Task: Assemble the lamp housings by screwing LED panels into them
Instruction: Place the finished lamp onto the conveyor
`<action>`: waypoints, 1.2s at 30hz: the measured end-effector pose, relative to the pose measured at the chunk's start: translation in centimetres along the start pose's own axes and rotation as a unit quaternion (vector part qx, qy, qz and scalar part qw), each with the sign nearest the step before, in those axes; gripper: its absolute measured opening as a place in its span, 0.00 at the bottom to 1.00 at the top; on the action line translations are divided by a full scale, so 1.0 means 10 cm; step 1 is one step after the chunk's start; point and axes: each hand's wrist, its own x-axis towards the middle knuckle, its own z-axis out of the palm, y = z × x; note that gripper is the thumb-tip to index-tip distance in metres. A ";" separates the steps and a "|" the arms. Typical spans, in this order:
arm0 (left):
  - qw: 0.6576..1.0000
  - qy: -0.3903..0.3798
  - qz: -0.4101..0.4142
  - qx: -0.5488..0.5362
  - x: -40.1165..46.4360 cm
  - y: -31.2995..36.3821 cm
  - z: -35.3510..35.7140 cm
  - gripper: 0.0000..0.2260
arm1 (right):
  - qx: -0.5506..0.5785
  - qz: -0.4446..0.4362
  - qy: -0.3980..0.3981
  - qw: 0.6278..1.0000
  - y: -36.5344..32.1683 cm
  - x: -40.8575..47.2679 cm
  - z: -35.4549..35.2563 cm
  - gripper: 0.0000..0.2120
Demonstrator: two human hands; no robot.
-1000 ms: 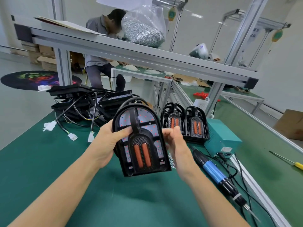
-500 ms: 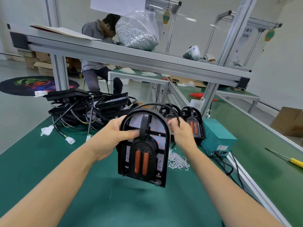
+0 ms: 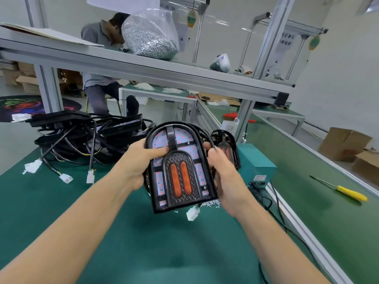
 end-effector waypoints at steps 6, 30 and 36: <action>0.995 -0.043 -0.068 0.056 0.05 -0.19 0.33 0.06 | -0.022 0.007 0.069 0.997 0.08 -0.24 -0.19 0.15; 0.956 -0.233 -0.098 0.147 0.08 -1.24 2.50 0.33 | 0.027 -0.056 0.537 0.841 -0.08 -0.64 -2.16 0.08; 0.915 -0.311 -0.061 0.249 0.05 -1.41 2.86 0.29 | 0.034 -0.058 0.617 0.784 -0.06 -0.64 -2.73 0.12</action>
